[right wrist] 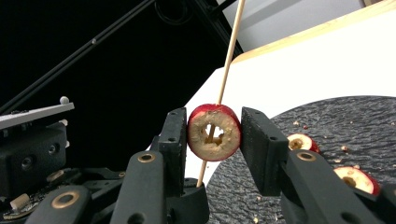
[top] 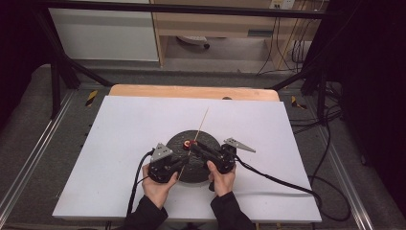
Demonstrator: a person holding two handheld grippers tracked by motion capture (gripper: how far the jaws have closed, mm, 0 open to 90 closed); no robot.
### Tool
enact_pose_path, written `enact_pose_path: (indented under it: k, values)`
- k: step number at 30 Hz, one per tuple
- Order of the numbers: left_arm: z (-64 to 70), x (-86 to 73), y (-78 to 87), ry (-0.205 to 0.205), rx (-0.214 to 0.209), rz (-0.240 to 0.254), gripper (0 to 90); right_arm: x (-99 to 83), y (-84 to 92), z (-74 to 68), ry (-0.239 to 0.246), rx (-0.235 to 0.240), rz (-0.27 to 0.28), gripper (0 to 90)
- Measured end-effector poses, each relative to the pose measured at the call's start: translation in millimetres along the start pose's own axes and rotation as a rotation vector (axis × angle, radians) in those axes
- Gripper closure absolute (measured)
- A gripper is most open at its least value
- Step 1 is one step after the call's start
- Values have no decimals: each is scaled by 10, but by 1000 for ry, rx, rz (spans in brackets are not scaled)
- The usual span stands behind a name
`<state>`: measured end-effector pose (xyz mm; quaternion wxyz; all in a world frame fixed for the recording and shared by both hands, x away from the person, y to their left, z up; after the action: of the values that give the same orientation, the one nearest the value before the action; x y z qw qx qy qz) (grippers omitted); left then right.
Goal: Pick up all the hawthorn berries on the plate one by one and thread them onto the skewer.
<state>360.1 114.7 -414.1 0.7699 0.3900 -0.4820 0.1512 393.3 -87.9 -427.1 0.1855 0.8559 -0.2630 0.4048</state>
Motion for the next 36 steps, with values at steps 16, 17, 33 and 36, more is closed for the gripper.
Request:
enact_pose_path:
  k: [16,17,33,36]
  values:
    - [-178,-103,212,-54,-11,-50,885,142,106,-8,115,-27,-130,328]
    - [-200,-118,242,-60,-14,-55,885,164,117,2,128,-40,-155,289]
    - [-546,-392,703,-129,37,-158,884,376,37,183,412,-194,-573,113]
    - [-567,-411,738,-136,47,-172,883,424,-50,202,442,-220,-644,122]
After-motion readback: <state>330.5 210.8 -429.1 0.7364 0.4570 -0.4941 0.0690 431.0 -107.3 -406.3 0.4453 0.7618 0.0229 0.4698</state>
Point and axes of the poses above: each handheld gripper's, and its own axes: y roughly backward along the jaws, x roughly out of its top, z roughly to its right, the point moved 1 cm from there along -y, roughly forward along the jaws, and after that the axes turned 1 degree about y, right-handed, at the moved point
